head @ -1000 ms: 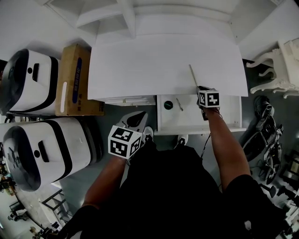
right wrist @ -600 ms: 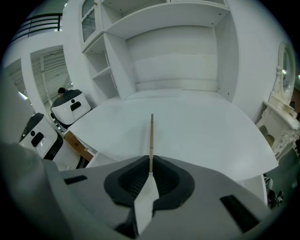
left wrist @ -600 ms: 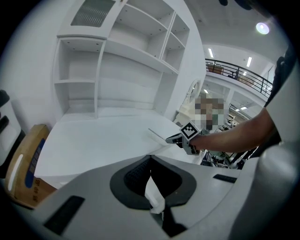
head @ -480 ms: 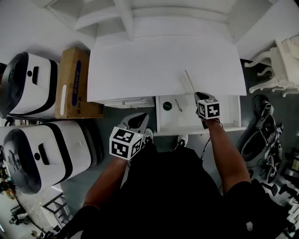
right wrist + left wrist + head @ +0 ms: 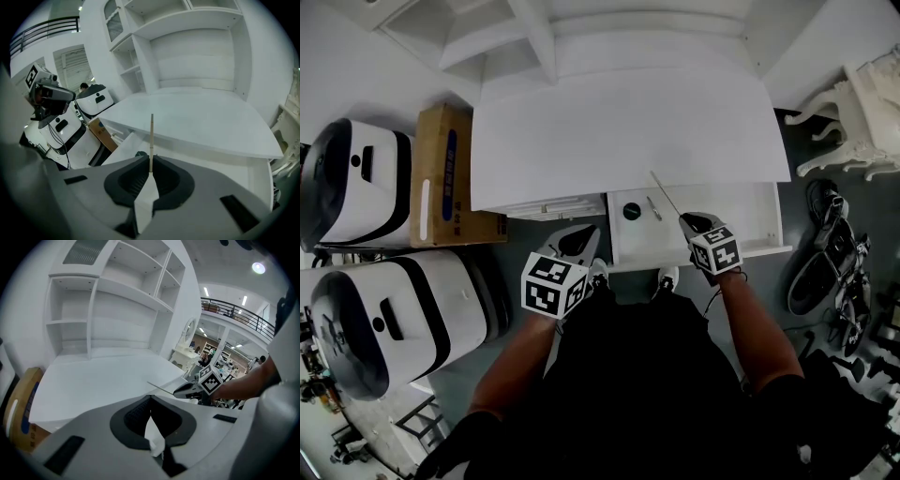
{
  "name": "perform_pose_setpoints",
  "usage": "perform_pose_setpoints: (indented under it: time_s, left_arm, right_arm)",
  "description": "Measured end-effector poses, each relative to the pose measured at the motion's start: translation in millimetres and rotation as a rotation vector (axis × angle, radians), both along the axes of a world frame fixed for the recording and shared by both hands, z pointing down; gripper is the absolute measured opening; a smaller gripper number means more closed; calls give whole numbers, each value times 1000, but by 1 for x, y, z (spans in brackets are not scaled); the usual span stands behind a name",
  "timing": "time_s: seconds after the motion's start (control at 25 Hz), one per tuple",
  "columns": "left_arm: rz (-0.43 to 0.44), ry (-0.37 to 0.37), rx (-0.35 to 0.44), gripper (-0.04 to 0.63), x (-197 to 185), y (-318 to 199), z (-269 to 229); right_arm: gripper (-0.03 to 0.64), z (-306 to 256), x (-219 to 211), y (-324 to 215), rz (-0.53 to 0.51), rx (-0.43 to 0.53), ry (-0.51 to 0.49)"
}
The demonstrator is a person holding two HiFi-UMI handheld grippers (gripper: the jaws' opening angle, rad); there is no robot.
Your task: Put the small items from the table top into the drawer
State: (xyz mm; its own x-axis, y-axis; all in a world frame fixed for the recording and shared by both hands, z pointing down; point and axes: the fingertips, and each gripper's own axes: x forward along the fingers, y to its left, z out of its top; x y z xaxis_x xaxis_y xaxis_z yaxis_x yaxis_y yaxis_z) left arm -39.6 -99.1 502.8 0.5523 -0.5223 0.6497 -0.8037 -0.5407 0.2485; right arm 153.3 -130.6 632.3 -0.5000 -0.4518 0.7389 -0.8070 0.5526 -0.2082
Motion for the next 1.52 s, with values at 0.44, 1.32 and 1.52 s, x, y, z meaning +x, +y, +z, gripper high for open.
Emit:
perform_pose_setpoints:
  time_s: [0.44, 1.32, 1.52]
  left_arm:
    - [20, 5, 4, 5, 11, 4, -1]
    - [-55, -25, -39, 5, -11, 16, 9]
    - [-63, -23, -45, 5, -13, 13, 10]
  right_arm:
    - [44, 26, 5, 36, -138, -60, 96]
    - [44, 131, 30, -13, -53, -325, 302]
    - [44, 144, 27, -10, -85, -381, 326]
